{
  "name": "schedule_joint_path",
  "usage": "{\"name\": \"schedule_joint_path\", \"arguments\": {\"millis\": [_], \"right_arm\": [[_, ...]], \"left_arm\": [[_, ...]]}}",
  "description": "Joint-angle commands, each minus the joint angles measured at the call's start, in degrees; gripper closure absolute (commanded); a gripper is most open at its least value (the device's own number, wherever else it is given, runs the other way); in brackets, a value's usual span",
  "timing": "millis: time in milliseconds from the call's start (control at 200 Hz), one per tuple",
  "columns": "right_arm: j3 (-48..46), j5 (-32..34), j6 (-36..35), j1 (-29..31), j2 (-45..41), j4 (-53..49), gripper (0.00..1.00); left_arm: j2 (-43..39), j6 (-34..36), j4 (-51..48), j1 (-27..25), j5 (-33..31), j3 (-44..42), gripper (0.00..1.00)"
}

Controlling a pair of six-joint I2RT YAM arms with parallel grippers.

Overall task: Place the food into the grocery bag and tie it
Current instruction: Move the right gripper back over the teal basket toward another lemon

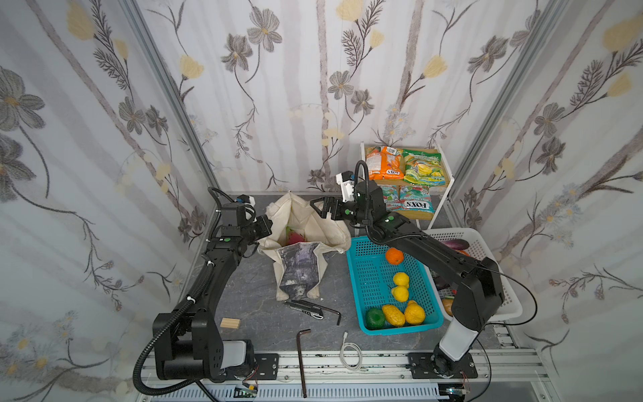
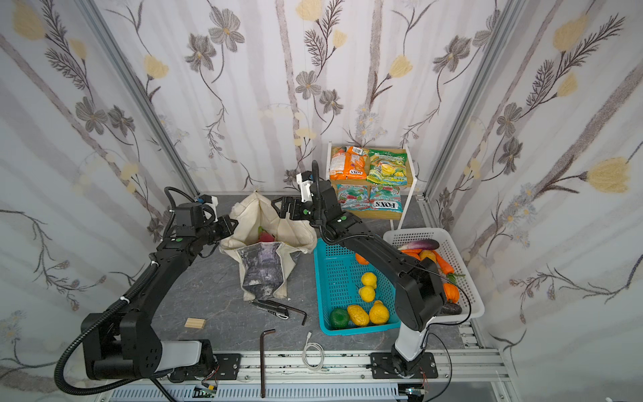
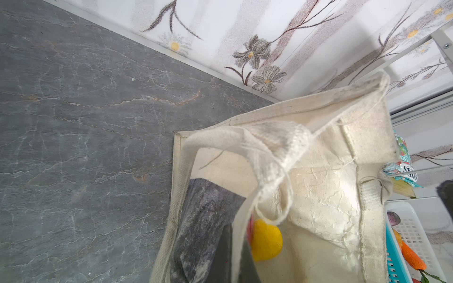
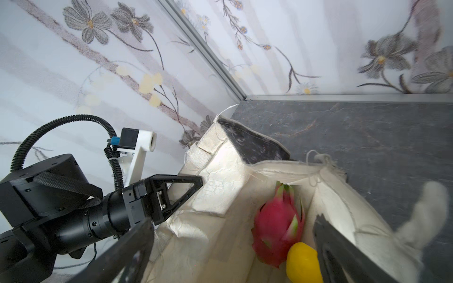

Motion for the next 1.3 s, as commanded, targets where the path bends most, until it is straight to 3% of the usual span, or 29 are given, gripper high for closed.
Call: {"name": "schedule_joint_path", "arguments": {"millis": [0,350,560,659,749,959,1074,1189,1294], "right_arm": [[-1.67,8.85,-5.22,0.08,-4.46,-4.15,0.00],[-20.08,31.66,-13.83,-0.03,-25.36,-5.03,0.00],[-30.78,45.87,-5.18,-0.26,-32.66,-10.38,0.00],[-33.07,45.76,-0.10,-0.54,-34.77,-14.17,0.00],[-35.99,41.71,3.03,-0.60,-37.29,-16.09,0.00],[-46.62,35.87,3.77,-1.24,-46.60,-8.36,0.00],[-50.16,39.09,6.98,-1.27,-48.74,-8.67,0.00],[-50.98,40.98,9.52,-2.01,-46.78,-13.68,0.00],[-48.32,37.48,13.26,-2.96,-38.98,-20.67,0.03]], "left_arm": [[-0.30,0.13,0.04,-0.02,-0.09,-0.10,1.00],[-0.42,0.22,0.09,-0.09,-0.48,-0.10,1.00],[-0.27,0.35,0.04,-0.10,-0.79,-0.09,1.00],[-0.24,0.39,0.04,-0.14,-1.02,-0.21,1.00],[-0.24,0.54,0.05,-0.09,-1.14,-0.19,1.00],[-0.39,0.72,-0.03,-0.08,-1.41,-0.27,1.00],[-0.40,0.80,-0.04,-0.08,-1.67,-0.36,1.00],[-0.49,0.92,-0.04,-0.13,-1.86,-0.36,1.00],[-0.66,0.92,-0.04,-0.09,-1.97,-0.36,1.00]]}}
